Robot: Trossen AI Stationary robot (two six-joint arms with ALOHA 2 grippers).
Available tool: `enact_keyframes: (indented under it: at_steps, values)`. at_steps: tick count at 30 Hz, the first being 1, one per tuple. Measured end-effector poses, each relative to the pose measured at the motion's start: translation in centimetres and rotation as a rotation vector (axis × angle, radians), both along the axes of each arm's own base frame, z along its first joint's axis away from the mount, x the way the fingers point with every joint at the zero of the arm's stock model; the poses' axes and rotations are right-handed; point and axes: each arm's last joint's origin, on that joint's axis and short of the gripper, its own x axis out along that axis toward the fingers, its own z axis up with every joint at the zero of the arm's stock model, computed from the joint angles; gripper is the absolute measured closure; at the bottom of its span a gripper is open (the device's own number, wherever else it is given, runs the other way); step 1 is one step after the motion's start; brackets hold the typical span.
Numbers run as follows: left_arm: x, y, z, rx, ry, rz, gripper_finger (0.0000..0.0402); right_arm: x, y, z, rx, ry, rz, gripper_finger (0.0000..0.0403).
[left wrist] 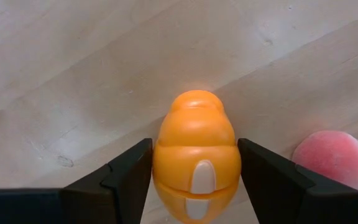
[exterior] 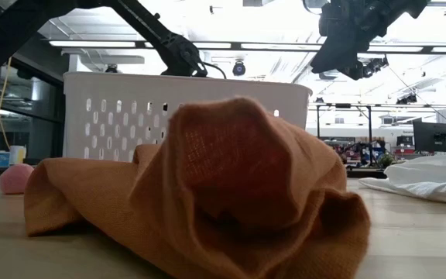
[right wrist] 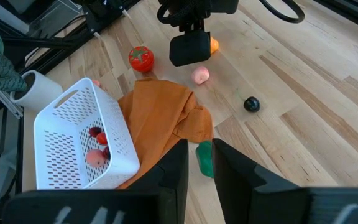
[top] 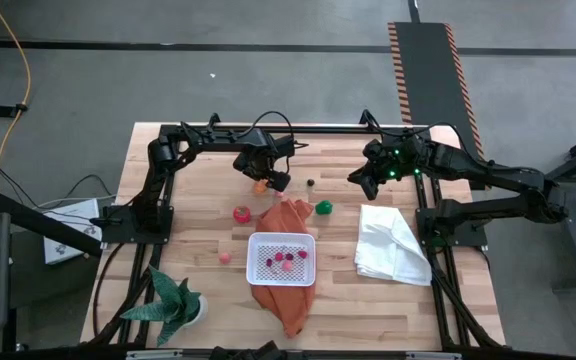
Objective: Pick and placing Produce into tupperware
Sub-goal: Put the yellow croissant into the white basket
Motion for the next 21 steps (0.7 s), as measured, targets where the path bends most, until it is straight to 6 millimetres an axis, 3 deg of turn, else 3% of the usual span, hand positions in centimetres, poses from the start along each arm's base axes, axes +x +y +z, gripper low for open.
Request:
enact_keyframes:
  at_steps: [11, 21]
  values:
    - [-0.3, -0.2, 0.1, -0.034, 0.026, -0.002, 0.0181, 0.0, 0.0, 0.0, -0.004, 0.000, 0.002, 0.0340]
    - [0.9, 0.7, 3.6, 0.020, 0.005, -0.094, 0.0181, 0.0, 0.0, 0.0, -0.006, 0.000, 0.004, 0.0340]
